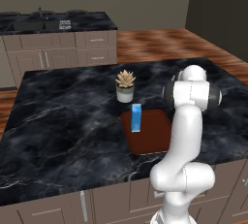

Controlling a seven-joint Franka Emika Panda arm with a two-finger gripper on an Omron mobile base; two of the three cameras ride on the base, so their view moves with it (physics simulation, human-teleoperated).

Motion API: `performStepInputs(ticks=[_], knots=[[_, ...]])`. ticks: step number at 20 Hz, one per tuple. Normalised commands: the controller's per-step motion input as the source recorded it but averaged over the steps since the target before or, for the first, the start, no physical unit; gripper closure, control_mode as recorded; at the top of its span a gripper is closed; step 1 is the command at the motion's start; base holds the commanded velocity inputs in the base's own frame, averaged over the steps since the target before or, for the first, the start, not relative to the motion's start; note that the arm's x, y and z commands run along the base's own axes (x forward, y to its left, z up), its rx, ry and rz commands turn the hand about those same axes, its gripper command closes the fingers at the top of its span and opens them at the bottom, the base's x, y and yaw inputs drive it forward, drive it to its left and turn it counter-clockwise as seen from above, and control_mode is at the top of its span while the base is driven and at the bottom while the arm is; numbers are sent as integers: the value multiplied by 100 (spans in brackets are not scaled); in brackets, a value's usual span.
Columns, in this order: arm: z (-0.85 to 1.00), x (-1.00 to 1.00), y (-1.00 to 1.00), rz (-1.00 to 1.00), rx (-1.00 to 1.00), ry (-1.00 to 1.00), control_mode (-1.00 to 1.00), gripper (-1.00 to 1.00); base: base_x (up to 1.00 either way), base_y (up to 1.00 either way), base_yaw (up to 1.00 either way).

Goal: Take out the milk from the fridge and place it on the tray on the counter. Then take the sugar cube near the tray and place it in the tray.

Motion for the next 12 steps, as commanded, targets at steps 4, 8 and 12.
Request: performStepInputs(ticks=[4, 8, 12], knots=[[-21, 18, 0, 0, 0, 0, -100, -100, 0, 0, 0], [-26, 0, -3, 0, 0, 0, -100, -100, 0, 0, 0], [-19, -9, -5, -2, 0, 0, -100, -100, 0, 0, 0]])
